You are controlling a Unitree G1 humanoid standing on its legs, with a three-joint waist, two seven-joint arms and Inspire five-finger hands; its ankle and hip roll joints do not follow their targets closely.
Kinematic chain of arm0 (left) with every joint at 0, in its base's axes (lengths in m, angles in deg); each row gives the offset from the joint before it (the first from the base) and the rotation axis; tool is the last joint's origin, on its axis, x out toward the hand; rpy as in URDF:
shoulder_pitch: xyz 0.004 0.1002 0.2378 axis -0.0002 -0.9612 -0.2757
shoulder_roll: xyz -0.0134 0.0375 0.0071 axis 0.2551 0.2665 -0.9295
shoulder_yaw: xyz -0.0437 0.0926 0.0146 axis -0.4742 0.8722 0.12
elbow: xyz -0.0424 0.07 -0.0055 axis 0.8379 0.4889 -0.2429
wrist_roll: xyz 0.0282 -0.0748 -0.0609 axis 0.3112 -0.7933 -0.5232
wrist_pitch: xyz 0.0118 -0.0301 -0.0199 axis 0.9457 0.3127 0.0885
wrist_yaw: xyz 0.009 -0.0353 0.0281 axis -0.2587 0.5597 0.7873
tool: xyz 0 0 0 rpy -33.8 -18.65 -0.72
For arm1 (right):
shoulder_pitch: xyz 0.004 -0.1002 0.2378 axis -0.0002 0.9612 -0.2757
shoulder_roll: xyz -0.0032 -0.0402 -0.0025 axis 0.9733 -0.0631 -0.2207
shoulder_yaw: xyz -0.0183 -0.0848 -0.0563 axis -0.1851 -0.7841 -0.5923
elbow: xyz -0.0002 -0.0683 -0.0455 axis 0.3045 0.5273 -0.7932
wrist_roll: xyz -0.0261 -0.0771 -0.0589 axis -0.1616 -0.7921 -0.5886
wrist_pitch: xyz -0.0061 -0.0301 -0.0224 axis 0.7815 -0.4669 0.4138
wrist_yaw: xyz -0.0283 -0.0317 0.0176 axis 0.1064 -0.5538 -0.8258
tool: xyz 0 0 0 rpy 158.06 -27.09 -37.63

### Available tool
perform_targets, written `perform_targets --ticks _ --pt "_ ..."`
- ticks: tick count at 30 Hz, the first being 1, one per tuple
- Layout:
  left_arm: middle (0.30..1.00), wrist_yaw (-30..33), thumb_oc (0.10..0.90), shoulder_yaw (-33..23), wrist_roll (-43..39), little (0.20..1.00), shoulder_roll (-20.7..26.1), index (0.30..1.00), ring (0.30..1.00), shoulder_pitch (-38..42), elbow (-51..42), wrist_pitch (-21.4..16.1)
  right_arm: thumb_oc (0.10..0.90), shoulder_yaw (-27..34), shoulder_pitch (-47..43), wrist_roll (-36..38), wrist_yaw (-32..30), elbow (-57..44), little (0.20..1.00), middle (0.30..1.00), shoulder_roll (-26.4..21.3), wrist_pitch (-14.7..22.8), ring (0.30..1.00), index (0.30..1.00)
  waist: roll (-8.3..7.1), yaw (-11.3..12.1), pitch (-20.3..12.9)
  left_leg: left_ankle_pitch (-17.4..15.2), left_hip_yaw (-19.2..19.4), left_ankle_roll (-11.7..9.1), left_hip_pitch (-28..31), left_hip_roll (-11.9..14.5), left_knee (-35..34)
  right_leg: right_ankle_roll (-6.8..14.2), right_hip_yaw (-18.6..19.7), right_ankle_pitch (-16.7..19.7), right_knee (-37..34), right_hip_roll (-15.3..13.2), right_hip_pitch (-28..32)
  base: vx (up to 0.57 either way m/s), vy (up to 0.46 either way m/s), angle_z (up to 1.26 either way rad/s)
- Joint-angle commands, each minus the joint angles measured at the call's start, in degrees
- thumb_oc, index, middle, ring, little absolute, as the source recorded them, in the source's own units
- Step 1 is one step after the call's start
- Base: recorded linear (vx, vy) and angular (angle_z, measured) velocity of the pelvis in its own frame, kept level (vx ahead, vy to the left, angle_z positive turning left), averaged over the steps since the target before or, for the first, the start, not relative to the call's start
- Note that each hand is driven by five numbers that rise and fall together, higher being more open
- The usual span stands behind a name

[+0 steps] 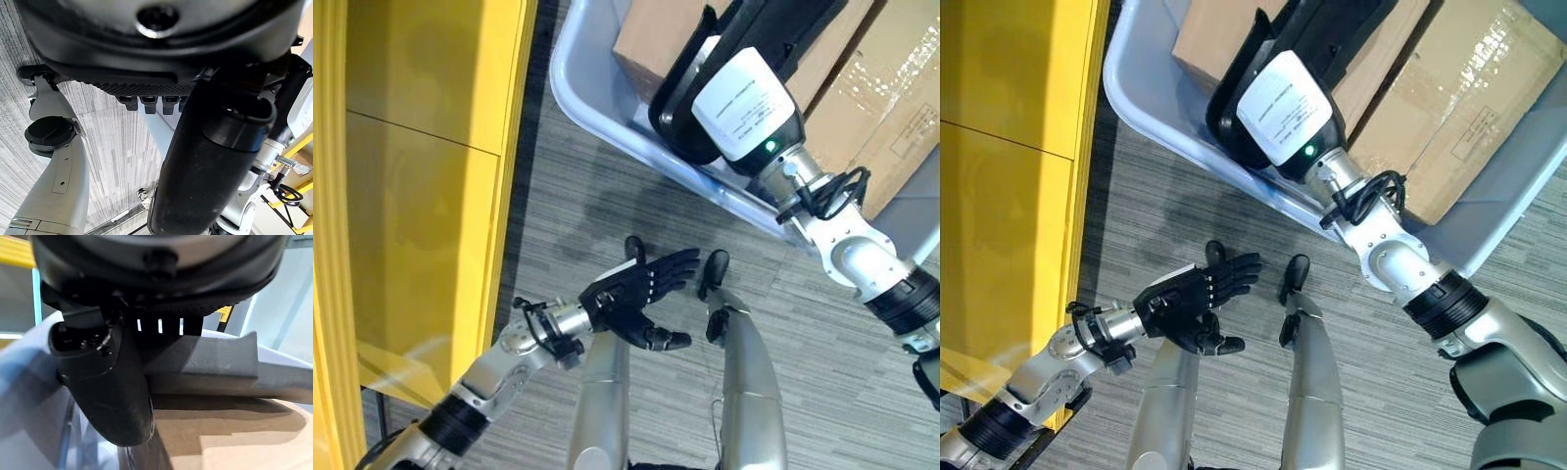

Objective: Move parts from the plastic box to the shelf.

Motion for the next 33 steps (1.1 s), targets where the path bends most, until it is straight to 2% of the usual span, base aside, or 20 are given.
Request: perform_targets --ticks 1,4,7,9,10,14,17,20,21,23,24,29,30,31,33 --pt "1.000 -4.3 0.900 0.4 0.1 1.000 -2.4 1.000 1.000 -5.1 -6.4 -5.1 0.400 1.7 3.2 10.3 -7.7 -5.1 0.300 0.300 -2.8 7.3 0.300 0.300 1.10 1.6 -1.4 -3.3 2.1 -4.2 4.3 -0.2 -4.5 2.0 -5.2 -7.7 3.9 3.4 3.3 0.00 0.084 0.00" --pt "1.000 -4.5 0.900 -0.6 0.1 1.000 -2.9 1.000 1.000 -7.0 -7.4 -5.5 0.400 6.2 8.2 13.4 -12.3 -10.3 0.300 0.300 -2.1 11.0 0.300 0.300 0.94 0.8 -1.4 -4.1 2.4 -3.9 8.2 -0.3 -5.0 2.0 -4.3 -8.2 3.1 3.8 6.8 0.01 0.108 -0.08" --pt "1.000 -4.8 0.900 -1.5 -0.7 1.000 -3.4 1.000 1.000 -9.0 -8.1 -7.8 0.400 11.0 13.4 14.6 -16.6 -13.6 0.300 0.300 -0.4 15.2 0.300 0.300 0.83 0.1 -1.4 -4.9 2.1 -3.5 13.8 -0.6 -6.0 2.1 -2.9 -8.6 1.3 4.3 11.9 0.02 0.142 -0.08" --pt "1.000 -5.2 0.900 -2.0 -0.6 1.000 -3.5 1.000 1.000 -9.5 -8.7 -8.1 0.400 12.3 14.6 14.8 -18.0 -14.6 0.300 0.300 0.3 16.5 0.300 0.300 0.87 -0.1 -1.4 -5.2 1.9 -3.3 17.2 -0.8 -6.8 2.2 -2.3 -8.6 -0.1 4.4 15.1 -0.01 0.101 -0.10" --pt "1.000 -5.4 0.900 -2.2 -0.8 1.000 -3.4 1.000 1.000 -8.9 -9.0 -8.5 0.400 13.2 14.0 15.1 -18.8 -15.2 0.300 0.300 0.4 16.8 0.300 0.300 1.06 -0.1 -1.4 -4.0 2.4 -2.8 18.0 -0.5 -7.7 1.7 -2.7 -7.1 -1.6 4.6 16.0 -0.05 0.099 -0.08" --pt "1.000 -4.6 0.900 -2.4 -2.0 1.000 -3.1 1.000 1.000 -8.8 -10.9 -7.6 0.400 15.2 11.8 17.5 -21.7 -15.2 0.300 0.300 1.0 15.4 0.300 0.300 0.97 -0.3 -1.4 -4.4 2.7 -2.6 29.2 -0.5 -11.4 2.0 -1.9 -6.8 -7.0 4.2 27.5 0.03 0.117 -0.07" --pt "1.000 -4.3 0.900 -2.4 -2.0 1.000 -3.1 1.000 1.000 -8.8 -11.1 -7.3 0.400 15.7 11.7 18.3 -21.0 -15.3 0.300 0.300 1.2 14.8 0.300 0.300 0.95 -0.4 -1.4 -4.5 2.8 -2.6 31.6 -0.6 -12.1 2.2 -1.9 -6.8 -8.2 4.0 30.2 0.03 0.055 -0.04" --pt "1.000 -4.3 0.900 -2.4 -2.0 1.000 -3.1 1.000 1.000 -8.8 -11.1 -7.3 0.400 15.7 11.7 18.3 -21.0 -15.3 0.300 0.300 1.2 14.8 0.300 0.300 0.95 -0.4 -1.4 -4.5 2.8 -2.6 31.6 -0.5 -12.1 2.2 -1.9 -6.7 -8.2 4.0 30.2 0.02 0.026 0.00" --pt "1.000 -3.8 0.900 -2.4 -2.4 1.000 -3.2 1.000 1.000 -8.9 -11.1 -7.2 0.400 16.2 11.2 19.8 -20.3 -14.9 0.300 0.300 1.3 14.0 0.300 0.300 0.80 -0.4 -1.8 -4.8 2.6 -2.6 35.6 -0.7 -13.3 2.3 -1.7 -6.7 -10.1 3.5 34.6 0.09 0.108 -0.01" --pt "1.000 -3.7 0.900 -2.7 -2.0 1.000 -3.1 1.000 1.000 -9.7 -11.1 -7.4 0.400 16.6 11.8 21.3 -19.2 -15.1 0.300 0.300 1.2 13.4 0.300 0.300 0.64 -0.4 -2.6 -4.7 2.5 -2.7 38.5 -0.8 -14.7 2.6 -1.8 -6.3 -12.4 3.3 38.2 0.12 0.105 0.03" --pt "1.000 -4.3 0.900 -2.8 -1.9 1.000 -3.3 1.000 1.000 -10.6 -10.9 -7.2 0.400 17.0 12.7 22.7 -18.7 -15.2 0.300 0.300 1.3 13.1 0.300 0.300 0.47 -0.3 -4.3 -4.4 2.5 -2.6 39.8 -0.7 -15.7 2.7 -1.9 -5.7 -14.2 3.3 40.0 0.09 0.052 0.06" --pt "1.000 -4.3 0.900 -2.8 -1.9 1.000 -3.3 1.000 1.000 -10.6 -10.9 -7.2 0.400 17.0 12.7 22.7 -18.7 -15.2 0.300 0.300 1.3 13.1 0.300 0.300 0.48 -0.3 -4.3 -4.4 2.5 -2.6 39.8 -0.7 -15.7 2.7 -1.9 -5.7 -14.2 3.3 40.0 0.03 0.019 -0.01" --pt "1.000 -5.0 0.900 -3.2 -1.7 1.000 -3.3 1.000 1.000 -11.9 -10.9 -7.2 0.400 17.7 14.3 25.6 -17.7 -15.7 0.300 0.300 0.9 12.6 0.300 0.300 -0.04 -0.5 -6.2 -4.6 2.5 -2.7 42.0 -0.9 -16.8 3.2 -1.9 -5.5 -15.9 2.8 42.7 0.23 0.162 0.01" --pt "1.000 -5.2 0.900 -3.2 -2.8 1.000 -3.4 1.000 1.000 -12.9 -10.7 -6.8 0.400 18.7 17.0 33.3 -14.8 -16.5 0.300 0.300 0.6 11.1 0.300 0.300 -0.72 -1.0 -9.6 -4.6 2.4 -2.6 44.4 -0.8 -17.6 3.6 -1.9 -5.0 -17.5 2.1 45.6 0.27 0.191 0.00" --pt "1.000 -5.0 0.900 -3.2 -2.3 1.000 -3.7 1.000 1.000 -13.8 -10.7 -6.6 0.400 20.0 19.7 40.1 -14.0 -17.3 0.300 0.300 1.2 11.2 0.300 0.300 -1.36 -1.4 -12.3 -4.6 2.5 -2.7 45.7 -0.5 -18.0 3.9 -1.9 -4.2 -18.9 1.7 47.5 0.20 0.106 0.04"
